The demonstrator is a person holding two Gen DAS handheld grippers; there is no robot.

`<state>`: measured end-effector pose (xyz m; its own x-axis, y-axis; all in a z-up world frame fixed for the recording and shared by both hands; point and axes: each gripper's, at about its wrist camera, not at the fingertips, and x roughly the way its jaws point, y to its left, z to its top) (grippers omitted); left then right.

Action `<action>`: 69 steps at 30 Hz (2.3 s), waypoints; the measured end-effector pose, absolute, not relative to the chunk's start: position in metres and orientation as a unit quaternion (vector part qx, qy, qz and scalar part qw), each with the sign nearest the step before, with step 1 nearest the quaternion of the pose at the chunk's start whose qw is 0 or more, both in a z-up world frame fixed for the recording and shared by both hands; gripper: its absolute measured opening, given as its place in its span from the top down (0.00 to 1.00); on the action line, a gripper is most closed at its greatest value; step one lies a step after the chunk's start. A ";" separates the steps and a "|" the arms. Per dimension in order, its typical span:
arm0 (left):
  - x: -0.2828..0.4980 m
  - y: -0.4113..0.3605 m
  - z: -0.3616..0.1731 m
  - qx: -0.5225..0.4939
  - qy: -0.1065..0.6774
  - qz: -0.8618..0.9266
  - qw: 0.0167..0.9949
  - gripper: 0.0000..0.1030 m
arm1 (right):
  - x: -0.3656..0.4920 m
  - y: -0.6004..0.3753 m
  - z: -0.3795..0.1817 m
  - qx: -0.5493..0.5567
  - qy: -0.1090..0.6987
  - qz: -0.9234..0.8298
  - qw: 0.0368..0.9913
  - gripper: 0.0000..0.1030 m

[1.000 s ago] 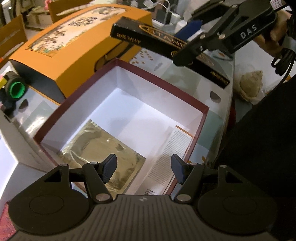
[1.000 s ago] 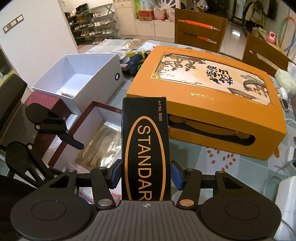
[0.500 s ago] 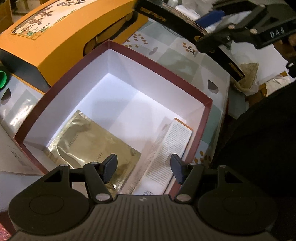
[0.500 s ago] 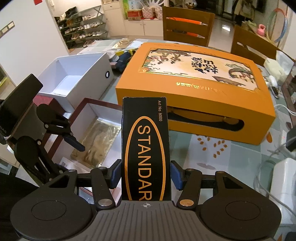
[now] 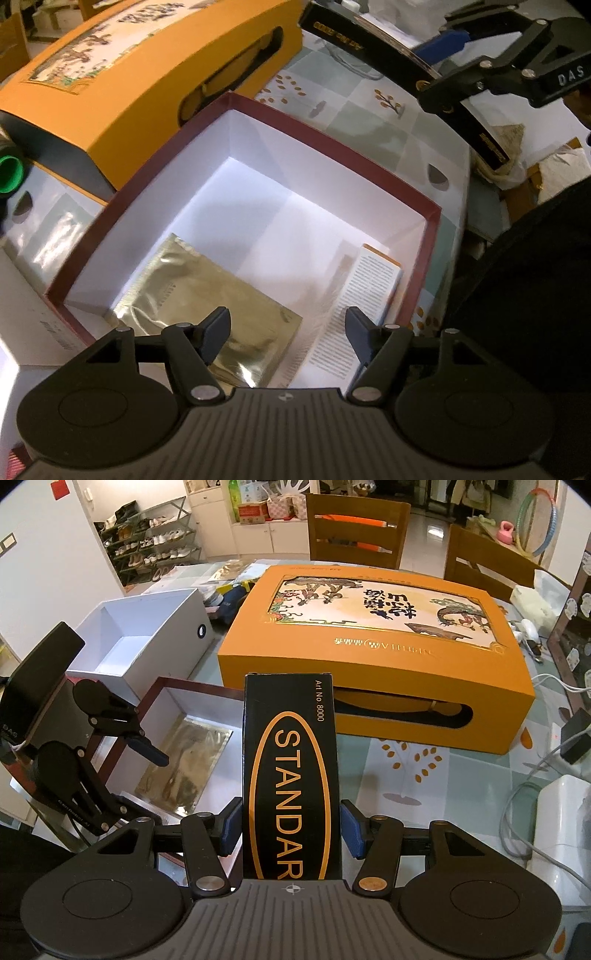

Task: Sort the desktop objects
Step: 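Hold the STANDARD box in the right tool while the left tool hovers over the red-rimmed box, then carry the STANDARD box with the right tool into the white box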

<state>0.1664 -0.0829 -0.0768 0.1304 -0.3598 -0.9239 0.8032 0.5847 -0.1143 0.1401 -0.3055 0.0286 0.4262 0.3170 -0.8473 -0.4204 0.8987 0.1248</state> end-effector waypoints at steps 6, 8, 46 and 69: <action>0.169 -0.076 -0.072 0.194 0.511 -0.363 0.755 0.42 | 0.142 -0.302 0.030 -0.057 0.486 0.224 0.843 0.44; 0.167 -0.070 -0.066 0.166 0.503 -0.358 0.769 0.42 | 0.142 -0.300 0.030 -0.058 0.485 0.227 0.843 0.44; 0.076 0.051 0.069 -0.042 0.378 -0.021 0.925 0.41 | 0.209 -0.172 0.067 -0.152 0.419 0.392 0.804 0.44; 0.025 0.165 0.080 -0.020 0.359 0.013 0.933 0.36 | 0.249 -0.003 0.069 -0.236 0.374 0.469 0.764 0.44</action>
<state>0.0255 0.1654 0.0801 0.7419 0.0091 -0.6705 -0.0378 0.9989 -0.0283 0.2492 -0.0029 0.0694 0.2802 0.5398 -0.7938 -0.8938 0.4484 -0.0106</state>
